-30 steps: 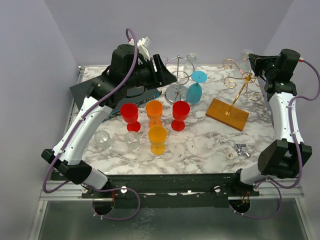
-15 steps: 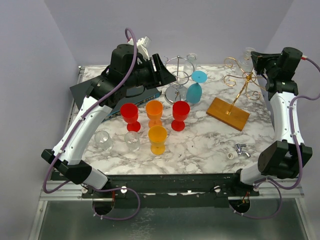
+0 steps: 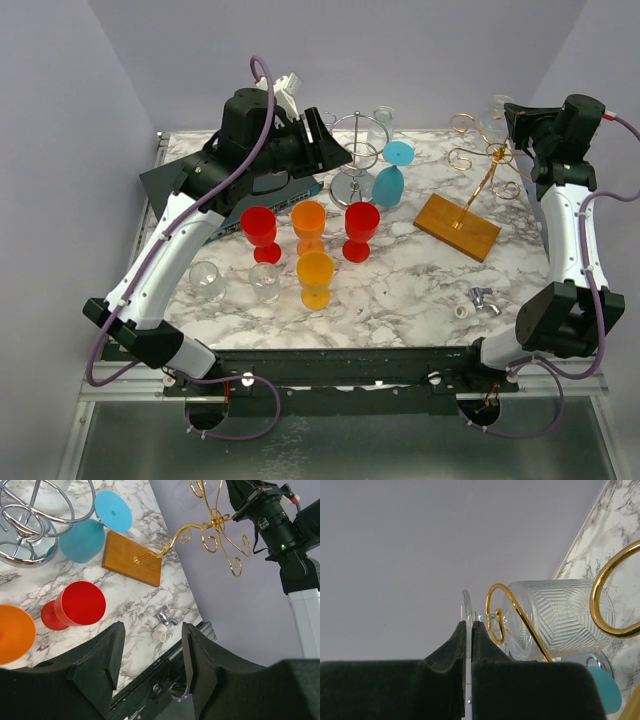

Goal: Take the wine glass off the wine glass rack
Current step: Pick up the wine glass from the wine rack.

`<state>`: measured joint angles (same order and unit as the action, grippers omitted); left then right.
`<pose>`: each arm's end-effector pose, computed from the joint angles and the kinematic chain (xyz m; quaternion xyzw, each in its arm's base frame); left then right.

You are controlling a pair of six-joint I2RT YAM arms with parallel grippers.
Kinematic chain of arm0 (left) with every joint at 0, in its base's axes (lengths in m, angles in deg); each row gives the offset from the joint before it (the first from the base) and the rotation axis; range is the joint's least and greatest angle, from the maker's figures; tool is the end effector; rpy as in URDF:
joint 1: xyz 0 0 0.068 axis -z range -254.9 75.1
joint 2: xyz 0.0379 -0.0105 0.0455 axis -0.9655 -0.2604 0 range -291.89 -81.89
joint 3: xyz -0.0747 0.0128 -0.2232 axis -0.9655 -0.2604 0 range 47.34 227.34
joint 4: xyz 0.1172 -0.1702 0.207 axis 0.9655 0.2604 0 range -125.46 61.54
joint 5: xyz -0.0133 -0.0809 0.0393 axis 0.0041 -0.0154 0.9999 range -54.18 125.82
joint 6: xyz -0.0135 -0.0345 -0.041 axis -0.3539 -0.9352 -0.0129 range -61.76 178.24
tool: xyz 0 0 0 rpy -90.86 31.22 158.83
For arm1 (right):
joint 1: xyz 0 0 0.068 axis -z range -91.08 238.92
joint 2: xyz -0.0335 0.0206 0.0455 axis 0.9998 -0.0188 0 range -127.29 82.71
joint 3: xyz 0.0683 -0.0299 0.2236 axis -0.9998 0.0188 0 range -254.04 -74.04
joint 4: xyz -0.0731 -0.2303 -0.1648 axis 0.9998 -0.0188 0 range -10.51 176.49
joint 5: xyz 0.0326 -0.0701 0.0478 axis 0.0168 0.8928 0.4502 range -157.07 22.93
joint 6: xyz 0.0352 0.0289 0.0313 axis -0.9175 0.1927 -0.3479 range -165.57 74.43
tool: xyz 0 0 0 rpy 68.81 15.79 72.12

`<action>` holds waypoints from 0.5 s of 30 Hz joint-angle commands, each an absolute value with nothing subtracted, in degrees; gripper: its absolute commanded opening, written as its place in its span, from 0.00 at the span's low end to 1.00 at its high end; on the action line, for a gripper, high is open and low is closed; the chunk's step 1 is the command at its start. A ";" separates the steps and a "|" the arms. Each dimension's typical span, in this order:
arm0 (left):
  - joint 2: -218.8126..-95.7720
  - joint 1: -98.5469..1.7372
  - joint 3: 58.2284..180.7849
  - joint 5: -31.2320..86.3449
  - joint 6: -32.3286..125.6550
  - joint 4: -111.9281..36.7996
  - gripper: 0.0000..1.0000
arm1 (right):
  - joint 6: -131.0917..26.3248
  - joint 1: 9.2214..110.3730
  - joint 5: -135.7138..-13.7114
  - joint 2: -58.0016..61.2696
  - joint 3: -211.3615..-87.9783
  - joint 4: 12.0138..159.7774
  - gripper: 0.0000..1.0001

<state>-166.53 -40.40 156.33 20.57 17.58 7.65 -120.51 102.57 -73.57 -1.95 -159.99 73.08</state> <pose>0.2678 -0.1961 0.4717 0.0339 0.8087 -0.4376 0.3917 0.3744 -0.0867 0.3808 0.5168 0.5808 0.3578 0.5173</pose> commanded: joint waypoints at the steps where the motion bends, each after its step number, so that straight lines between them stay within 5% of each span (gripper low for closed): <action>1: -165.45 -40.71 155.38 20.13 17.07 6.27 0.55 | -120.71 103.73 -70.69 0.20 -161.52 76.24 0.01; 15: -168.17 -40.34 150.49 13.81 11.17 -4.84 0.56 | -122.21 104.31 -72.53 -0.26 -158.93 78.87 0.01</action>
